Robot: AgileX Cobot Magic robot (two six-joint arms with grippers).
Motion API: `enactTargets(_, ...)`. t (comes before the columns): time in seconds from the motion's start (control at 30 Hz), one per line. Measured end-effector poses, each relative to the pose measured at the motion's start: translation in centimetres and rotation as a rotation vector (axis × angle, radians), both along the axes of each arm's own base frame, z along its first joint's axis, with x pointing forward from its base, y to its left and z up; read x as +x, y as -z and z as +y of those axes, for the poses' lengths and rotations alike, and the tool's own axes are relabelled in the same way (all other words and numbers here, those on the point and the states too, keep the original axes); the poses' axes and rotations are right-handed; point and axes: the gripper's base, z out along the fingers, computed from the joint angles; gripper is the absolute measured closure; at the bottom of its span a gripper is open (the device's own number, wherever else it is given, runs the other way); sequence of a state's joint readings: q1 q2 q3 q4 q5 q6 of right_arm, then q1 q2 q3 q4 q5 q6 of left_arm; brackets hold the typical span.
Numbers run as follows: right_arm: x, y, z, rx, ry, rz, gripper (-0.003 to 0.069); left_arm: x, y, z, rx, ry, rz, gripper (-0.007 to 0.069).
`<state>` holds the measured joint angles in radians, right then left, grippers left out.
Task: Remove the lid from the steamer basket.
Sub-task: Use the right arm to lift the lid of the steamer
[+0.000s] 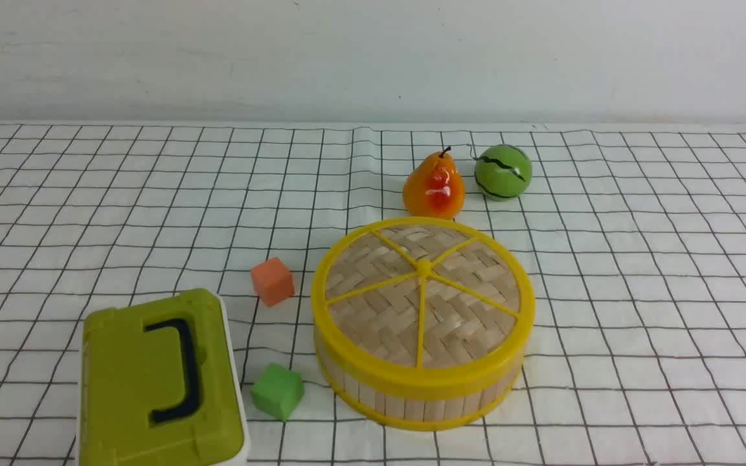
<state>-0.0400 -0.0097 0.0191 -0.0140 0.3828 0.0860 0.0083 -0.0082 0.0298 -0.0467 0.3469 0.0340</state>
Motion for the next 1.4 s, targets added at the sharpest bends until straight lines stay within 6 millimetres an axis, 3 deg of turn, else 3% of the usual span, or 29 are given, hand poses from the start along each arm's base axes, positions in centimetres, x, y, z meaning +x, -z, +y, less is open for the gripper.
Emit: enactTargets(1.4,0.0,0.0,0.05,0.005,-0.004,0.0,0.0535,0.0,0.0,0.0,0.0,0.0,0.0,0.0385)
